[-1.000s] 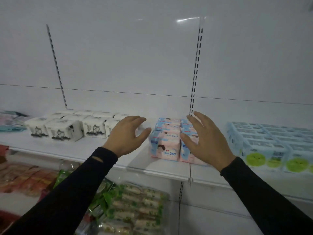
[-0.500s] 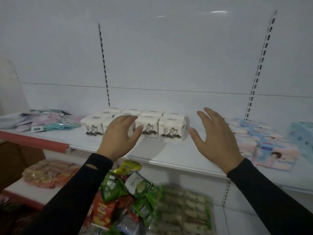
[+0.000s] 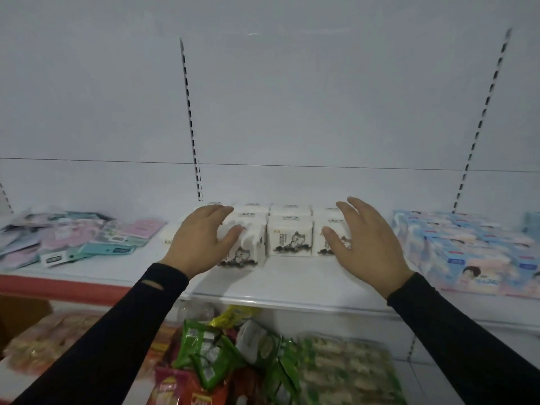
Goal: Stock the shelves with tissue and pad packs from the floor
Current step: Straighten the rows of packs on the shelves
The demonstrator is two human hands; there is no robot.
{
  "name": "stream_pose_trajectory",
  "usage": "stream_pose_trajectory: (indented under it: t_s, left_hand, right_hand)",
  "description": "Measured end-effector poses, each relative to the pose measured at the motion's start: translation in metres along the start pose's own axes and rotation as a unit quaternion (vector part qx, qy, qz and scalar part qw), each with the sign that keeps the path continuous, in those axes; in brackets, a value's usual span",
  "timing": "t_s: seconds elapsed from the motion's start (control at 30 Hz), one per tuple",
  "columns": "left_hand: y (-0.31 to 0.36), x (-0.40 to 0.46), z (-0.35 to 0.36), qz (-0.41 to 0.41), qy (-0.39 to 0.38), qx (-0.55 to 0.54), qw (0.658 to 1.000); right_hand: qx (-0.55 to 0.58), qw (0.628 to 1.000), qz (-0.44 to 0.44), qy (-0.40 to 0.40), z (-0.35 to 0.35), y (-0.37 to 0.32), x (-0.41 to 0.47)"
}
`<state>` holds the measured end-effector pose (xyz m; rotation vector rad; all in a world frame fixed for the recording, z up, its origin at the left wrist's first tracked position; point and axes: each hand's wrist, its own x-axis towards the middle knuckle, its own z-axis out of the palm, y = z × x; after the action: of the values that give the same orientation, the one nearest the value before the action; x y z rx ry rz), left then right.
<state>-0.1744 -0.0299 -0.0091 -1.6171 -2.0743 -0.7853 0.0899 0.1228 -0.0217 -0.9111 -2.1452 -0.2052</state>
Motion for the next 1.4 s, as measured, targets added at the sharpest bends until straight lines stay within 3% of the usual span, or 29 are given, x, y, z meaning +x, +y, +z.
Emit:
stream_pose_trajectory:
  t_s: [0.17,0.3,0.6,0.77,1.17,1.27,1.4]
  left_hand:
    - [-0.024,0.026,0.005,-0.002,-0.046,0.031,0.998]
    - [-0.046,0.06,0.009,-0.031,-0.09,0.052,0.994]
    - [-0.095,0.127,0.039,-0.056,-0.238,0.062,0.968]
    - [-0.107,0.134,0.06,-0.073,-0.301,0.041,0.95]
    - [-0.095,0.133,0.06,-0.062,-0.284,0.044,0.956]
    - [-0.07,0.138,0.049,-0.011,-0.247,0.017,0.969]
    - [-0.018,0.141,0.049,0.077,-0.259,-0.028,0.963]
  right_hand:
    - [-0.001,0.999,0.012,-0.032,0.026,0.008,0.034]
    - [-0.024,0.993,0.033,-0.108,0.042,0.017,0.064]
    - [0.002,0.959,0.131,-0.251,0.071,0.031,0.102]
    - [-0.048,0.939,0.139,-0.311,0.087,0.028,0.1]
    - [-0.066,0.943,0.125,-0.301,0.086,0.024,0.103]
    - [-0.036,0.955,0.111,-0.274,0.073,0.025,0.1]
    - [-0.003,0.957,0.087,-0.277,0.052,0.029,0.09]
